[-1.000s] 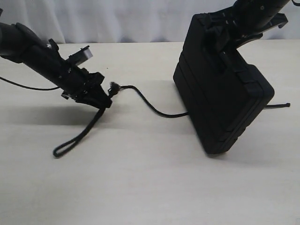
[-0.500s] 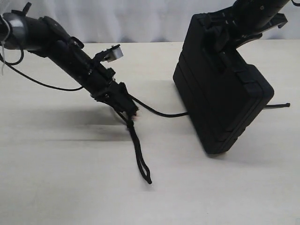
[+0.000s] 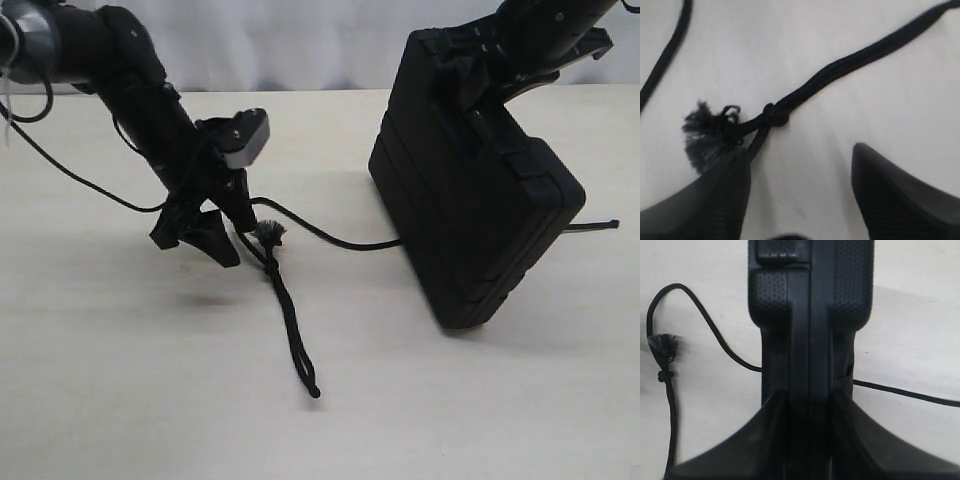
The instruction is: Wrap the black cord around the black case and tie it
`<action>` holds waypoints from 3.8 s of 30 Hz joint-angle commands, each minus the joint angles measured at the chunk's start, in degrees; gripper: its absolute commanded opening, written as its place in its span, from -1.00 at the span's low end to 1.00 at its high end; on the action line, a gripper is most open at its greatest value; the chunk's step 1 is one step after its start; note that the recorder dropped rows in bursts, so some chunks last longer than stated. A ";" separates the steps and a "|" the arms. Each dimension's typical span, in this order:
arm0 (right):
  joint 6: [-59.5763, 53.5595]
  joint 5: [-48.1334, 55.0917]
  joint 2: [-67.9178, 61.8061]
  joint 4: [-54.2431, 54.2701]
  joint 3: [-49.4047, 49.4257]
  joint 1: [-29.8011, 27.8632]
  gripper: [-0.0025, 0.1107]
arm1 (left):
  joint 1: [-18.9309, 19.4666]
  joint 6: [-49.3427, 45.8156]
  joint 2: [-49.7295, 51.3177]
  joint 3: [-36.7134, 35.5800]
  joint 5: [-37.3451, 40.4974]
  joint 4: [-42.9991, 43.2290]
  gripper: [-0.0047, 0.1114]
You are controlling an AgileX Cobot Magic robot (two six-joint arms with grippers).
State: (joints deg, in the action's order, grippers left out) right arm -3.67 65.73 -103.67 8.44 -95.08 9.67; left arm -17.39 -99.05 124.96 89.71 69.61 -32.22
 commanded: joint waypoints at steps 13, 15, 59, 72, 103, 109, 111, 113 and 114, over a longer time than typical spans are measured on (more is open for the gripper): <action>-1.00 2.33 0.52 -0.32 -0.19 -0.17 -0.88 | -12.01 -7.49 2.56 -0.34 -12.13 20.42 0.03; -1.00 2.45 0.52 -0.32 -0.19 -0.17 -0.88 | -12.01 -7.04 3.56 -0.34 -12.24 22.31 0.03; -1.58 2.66 0.52 0.05 -0.19 -0.17 -0.88 | -13.24 33.46 -14.48 -0.34 -36.41 9.71 -0.92; -1.58 2.43 0.52 1.67 -0.19 -0.17 -0.88 | -17.92 54.26 -14.48 -0.34 -42.71 31.11 -0.92; -1.46 1.21 0.52 9.51 -0.19 1.10 -0.88 | -30.60 49.77 -12.74 -0.34 -45.34 31.10 -0.84; -1.46 1.20 0.52 8.59 -0.19 1.10 -0.88 | -30.60 49.77 -15.10 -0.34 -40.92 32.83 0.05; -1.46 1.20 0.52 8.59 -0.19 1.10 -0.88 | -30.47 49.77 -15.10 -0.34 -37.52 35.79 0.12; -1.46 1.32 0.52 8.63 -0.19 1.10 -0.88 | -30.47 50.02 -15.10 -0.34 -34.68 37.99 0.13; -1.46 1.32 0.52 8.63 -0.19 1.10 -0.88 | -30.32 50.02 -15.10 -0.34 -33.86 37.99 0.12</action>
State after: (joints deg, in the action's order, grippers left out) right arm -5.37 67.08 -103.67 15.88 -95.19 10.65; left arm -47.53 -49.72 110.31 89.35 34.49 5.23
